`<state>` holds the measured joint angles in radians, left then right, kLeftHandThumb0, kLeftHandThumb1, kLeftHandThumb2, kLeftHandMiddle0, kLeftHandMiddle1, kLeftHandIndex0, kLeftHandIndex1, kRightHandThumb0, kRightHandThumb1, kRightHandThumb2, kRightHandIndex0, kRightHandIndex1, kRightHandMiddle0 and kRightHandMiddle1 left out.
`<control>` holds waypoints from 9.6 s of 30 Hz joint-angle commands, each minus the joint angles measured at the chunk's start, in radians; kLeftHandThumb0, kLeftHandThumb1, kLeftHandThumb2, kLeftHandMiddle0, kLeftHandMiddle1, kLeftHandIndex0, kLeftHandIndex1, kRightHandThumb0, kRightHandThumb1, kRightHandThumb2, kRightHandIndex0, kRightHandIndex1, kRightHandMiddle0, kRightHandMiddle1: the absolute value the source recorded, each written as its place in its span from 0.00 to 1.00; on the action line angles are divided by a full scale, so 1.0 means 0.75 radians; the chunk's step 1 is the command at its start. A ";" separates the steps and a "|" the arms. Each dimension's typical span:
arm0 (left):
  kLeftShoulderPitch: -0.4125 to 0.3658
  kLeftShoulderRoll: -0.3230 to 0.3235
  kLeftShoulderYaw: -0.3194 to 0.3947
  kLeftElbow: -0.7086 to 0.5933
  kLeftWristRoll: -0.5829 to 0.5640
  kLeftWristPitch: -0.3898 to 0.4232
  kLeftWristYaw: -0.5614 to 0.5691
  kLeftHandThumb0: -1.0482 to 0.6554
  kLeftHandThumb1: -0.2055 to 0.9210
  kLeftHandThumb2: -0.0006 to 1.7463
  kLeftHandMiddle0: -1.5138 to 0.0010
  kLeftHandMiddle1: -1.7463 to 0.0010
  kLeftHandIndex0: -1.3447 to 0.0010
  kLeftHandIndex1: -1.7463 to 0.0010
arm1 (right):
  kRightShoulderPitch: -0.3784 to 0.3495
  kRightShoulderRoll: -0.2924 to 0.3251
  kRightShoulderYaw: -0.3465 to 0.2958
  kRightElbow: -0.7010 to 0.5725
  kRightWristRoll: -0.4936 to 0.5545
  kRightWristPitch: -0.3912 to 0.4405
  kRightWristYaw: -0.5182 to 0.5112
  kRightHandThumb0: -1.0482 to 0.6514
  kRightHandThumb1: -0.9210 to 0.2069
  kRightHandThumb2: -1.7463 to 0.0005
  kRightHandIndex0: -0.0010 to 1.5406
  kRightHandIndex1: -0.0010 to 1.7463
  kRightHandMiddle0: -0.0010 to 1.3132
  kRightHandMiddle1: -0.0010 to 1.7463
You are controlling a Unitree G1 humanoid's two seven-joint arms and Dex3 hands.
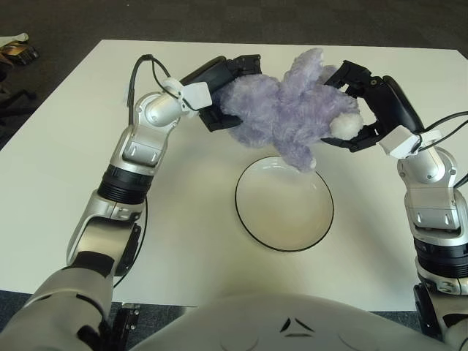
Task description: Put the doll into the plate.
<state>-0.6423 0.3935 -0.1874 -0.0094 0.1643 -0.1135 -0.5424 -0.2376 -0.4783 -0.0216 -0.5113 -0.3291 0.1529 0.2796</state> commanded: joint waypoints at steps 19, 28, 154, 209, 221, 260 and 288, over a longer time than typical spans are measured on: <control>0.035 0.064 0.029 -0.122 -0.168 -0.028 -0.145 0.94 0.30 0.88 0.50 0.00 0.34 0.00 | 0.025 -0.084 -0.079 -0.165 0.150 0.150 0.225 0.61 0.57 0.34 0.49 0.77 0.52 0.86; 0.052 0.061 0.029 -0.153 -0.191 -0.035 -0.156 0.93 0.30 0.88 0.50 0.00 0.32 0.00 | 0.014 -0.163 -0.085 -0.193 0.159 0.208 0.305 0.61 0.57 0.35 0.51 0.76 0.53 0.83; 0.123 0.096 0.013 -0.201 -0.256 -0.020 -0.286 0.27 0.40 0.54 1.00 0.19 0.93 0.21 | 0.082 -0.393 -0.316 -0.134 0.720 0.241 0.548 0.22 0.51 0.53 0.20 0.39 0.05 0.66; 0.144 0.001 0.079 -0.037 -0.271 -0.199 -0.171 0.24 0.40 0.54 0.98 0.39 1.00 0.29 | 0.255 -0.486 -0.837 -0.661 1.065 0.796 0.421 0.38 0.57 0.40 0.25 0.37 0.06 0.67; 0.097 -0.057 0.104 0.116 -0.194 -0.207 -0.024 0.28 0.46 0.55 0.86 0.54 0.99 0.31 | 0.265 -0.495 -0.839 -0.666 1.080 0.794 0.404 0.38 0.57 0.40 0.25 0.37 0.06 0.67; 0.180 -0.197 0.289 0.194 -0.211 -0.073 0.376 0.51 0.79 0.43 0.74 0.22 0.82 0.07 | 0.285 -0.519 -0.847 -0.670 1.118 0.787 0.368 0.38 0.57 0.40 0.25 0.37 0.06 0.67; 0.183 -0.310 0.391 0.404 -0.213 -0.081 0.660 0.61 0.56 0.64 0.60 0.11 0.73 0.02 | 0.287 -0.522 -0.834 -0.682 1.123 0.791 0.348 0.38 0.57 0.40 0.25 0.37 0.06 0.67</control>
<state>-0.5025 0.1628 0.0930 0.2697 0.0075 -0.1849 -0.0683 -0.0239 -0.8552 -0.6467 -1.0159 0.5021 0.7429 0.5496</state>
